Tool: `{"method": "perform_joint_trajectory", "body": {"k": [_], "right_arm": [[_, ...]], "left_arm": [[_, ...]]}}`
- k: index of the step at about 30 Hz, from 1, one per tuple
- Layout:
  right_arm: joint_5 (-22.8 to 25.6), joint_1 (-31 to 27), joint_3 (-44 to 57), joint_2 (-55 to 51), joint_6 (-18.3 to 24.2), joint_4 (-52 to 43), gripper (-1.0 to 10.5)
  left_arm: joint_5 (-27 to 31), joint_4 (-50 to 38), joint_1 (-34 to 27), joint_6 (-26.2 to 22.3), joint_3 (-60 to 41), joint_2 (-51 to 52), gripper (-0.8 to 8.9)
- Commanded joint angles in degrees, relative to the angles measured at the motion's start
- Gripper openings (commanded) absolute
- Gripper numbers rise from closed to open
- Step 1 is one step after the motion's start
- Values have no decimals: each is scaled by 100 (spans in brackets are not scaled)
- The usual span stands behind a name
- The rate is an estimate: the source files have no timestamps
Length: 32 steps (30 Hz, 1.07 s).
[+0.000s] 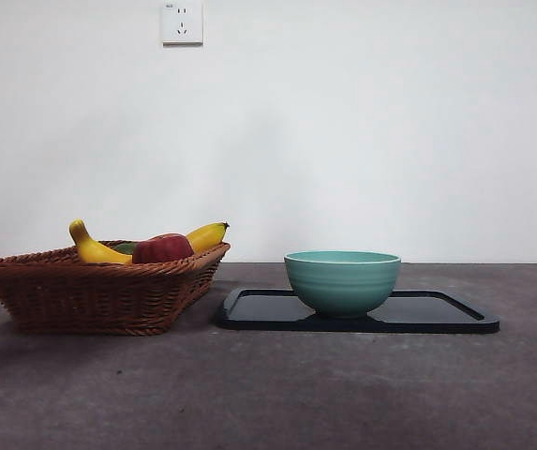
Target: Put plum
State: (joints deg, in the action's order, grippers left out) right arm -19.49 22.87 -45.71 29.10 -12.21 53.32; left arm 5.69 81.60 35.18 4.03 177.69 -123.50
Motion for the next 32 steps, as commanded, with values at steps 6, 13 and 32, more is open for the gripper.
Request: {"method": "perform_joint_trajectory", "body": {"k": [6, 13, 32], "right_arm": [[2, 24, -90, 13, 133, -129, 173], [0, 24, -90, 13, 238, -286, 173], [-7, 24, -90, 13, 256, -485, 173]], "left_arm": [[424, 352, 44, -107, 164, 1220, 247], [879, 354, 46, 13, -1751, 2806, 247], [857, -835, 57, 699, -6905, 4798, 257]]}}
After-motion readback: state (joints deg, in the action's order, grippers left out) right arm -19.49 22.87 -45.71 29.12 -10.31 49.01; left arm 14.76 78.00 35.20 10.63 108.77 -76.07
